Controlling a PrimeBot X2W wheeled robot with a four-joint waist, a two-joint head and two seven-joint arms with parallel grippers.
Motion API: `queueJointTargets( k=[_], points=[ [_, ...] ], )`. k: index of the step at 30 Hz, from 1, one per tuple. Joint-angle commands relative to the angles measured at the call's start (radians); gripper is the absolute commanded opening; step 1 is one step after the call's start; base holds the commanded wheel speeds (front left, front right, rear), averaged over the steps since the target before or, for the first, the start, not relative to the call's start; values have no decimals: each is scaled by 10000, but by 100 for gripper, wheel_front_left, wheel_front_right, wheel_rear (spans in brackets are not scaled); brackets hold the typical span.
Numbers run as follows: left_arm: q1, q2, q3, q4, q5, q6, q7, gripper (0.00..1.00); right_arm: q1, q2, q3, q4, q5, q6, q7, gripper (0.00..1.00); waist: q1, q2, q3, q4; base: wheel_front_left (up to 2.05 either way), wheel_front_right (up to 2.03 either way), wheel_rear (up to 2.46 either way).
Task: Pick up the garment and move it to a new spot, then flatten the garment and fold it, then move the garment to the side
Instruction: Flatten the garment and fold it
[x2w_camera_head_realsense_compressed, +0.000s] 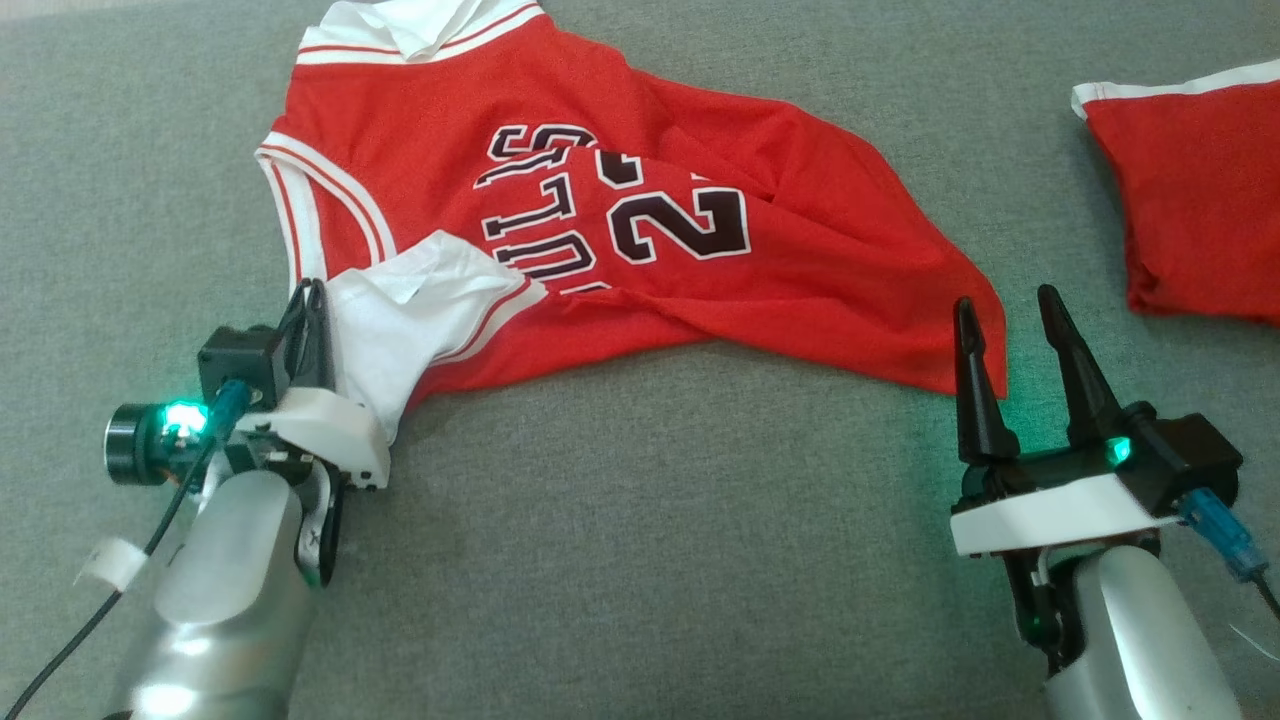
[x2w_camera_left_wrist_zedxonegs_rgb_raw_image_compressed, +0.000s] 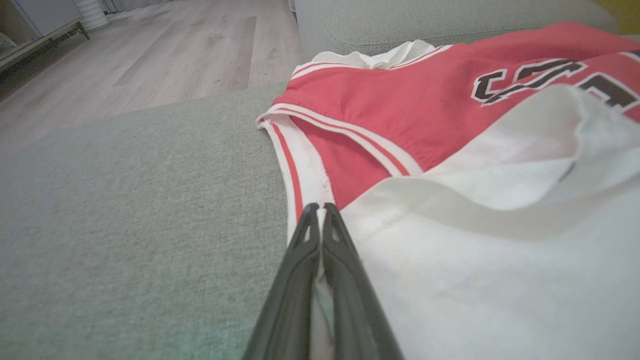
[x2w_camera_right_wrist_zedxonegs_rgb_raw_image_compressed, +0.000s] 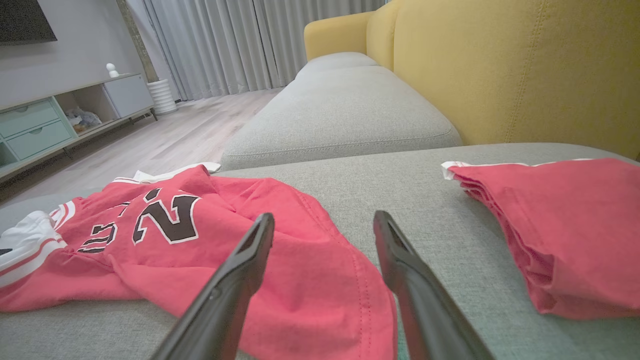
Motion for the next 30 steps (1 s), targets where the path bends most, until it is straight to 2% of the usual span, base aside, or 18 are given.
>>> queueJointTargets(
  k=[1,8,14,19,24,30],
  points=[
    [-379,320,212,-129,48,-27,-105,0,-149,-33,255,-251,29,-9,-107,100,0,0,-13,3,0,0,0],
    [-477,307,116,-382,61,-98,-645,0,-124,-33,232,-162,24,-9,-107,100,0,0,-211,83,0,0,0],
    [-547,459,-82,-1321,289,-292,-1098,0,-74,-33,209,-49,-6,-9,-107,100,0,0,-576,235,0,0,0],
    [-139,959,-641,-2939,777,-697,-1168,0,53,-33,165,37,10,-9,-107,100,0,0,-1002,419,0,0,0],
    [705,1680,-1326,-4831,1093,-1259,-399,0,239,-33,82,122,-3,-9,-107,100,0,0,-1347,729,0,0,0],
    [1768,2463,-2336,-6456,1267,-1891,874,0,428,-33,97,253,46,-9,-107,100,0,0,-1717,1088,0,0,0]
  ],
)
